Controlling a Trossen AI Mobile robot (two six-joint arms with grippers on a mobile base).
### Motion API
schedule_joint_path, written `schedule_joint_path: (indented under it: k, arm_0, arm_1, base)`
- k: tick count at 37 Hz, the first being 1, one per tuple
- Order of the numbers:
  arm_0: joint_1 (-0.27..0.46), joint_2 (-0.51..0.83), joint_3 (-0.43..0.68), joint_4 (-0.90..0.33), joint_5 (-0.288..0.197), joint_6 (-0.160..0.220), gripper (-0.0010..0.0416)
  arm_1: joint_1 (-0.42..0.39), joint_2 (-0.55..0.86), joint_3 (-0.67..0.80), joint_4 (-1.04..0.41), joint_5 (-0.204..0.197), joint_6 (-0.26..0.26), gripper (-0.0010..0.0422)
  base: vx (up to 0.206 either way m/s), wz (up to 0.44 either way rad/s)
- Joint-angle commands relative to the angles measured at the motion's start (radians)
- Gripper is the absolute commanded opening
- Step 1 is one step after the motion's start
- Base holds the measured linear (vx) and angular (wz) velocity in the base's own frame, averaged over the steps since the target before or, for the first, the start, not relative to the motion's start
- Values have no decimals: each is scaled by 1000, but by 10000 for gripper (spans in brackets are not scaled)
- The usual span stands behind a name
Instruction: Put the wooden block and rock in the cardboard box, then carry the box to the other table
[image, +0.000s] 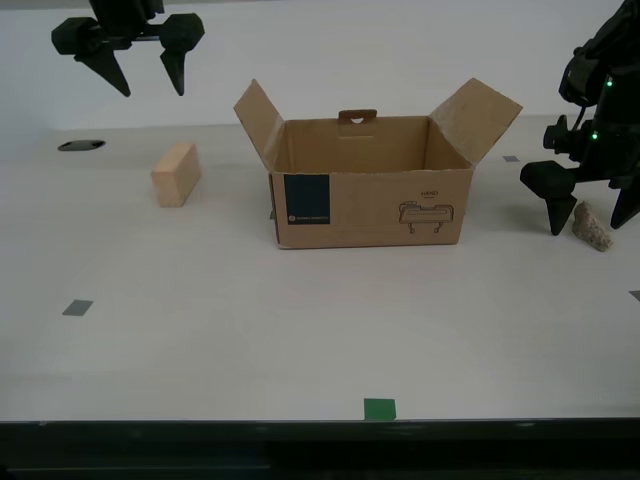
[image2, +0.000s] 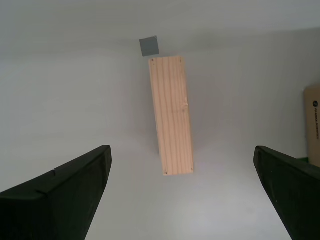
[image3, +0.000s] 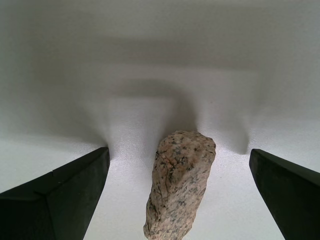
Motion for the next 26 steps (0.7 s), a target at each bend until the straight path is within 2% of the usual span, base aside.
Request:
schedule_joint_path:
  k: [1,16,26]
  arm_0:
    - [1,0,0,-1,-4,-2,389]
    - [2,0,0,-2,-4,-2,389]
    - [2,0,0,-1,-4,-2,389]
  arm_1:
    - [0,0,-15,27,-3,-8,389]
    - [0,0,-51,83,6,-29,389]
    - [1,0,-55,96,15,-25,389]
  base:
    - [0,0]
    - [0,0]
    - [0,0]
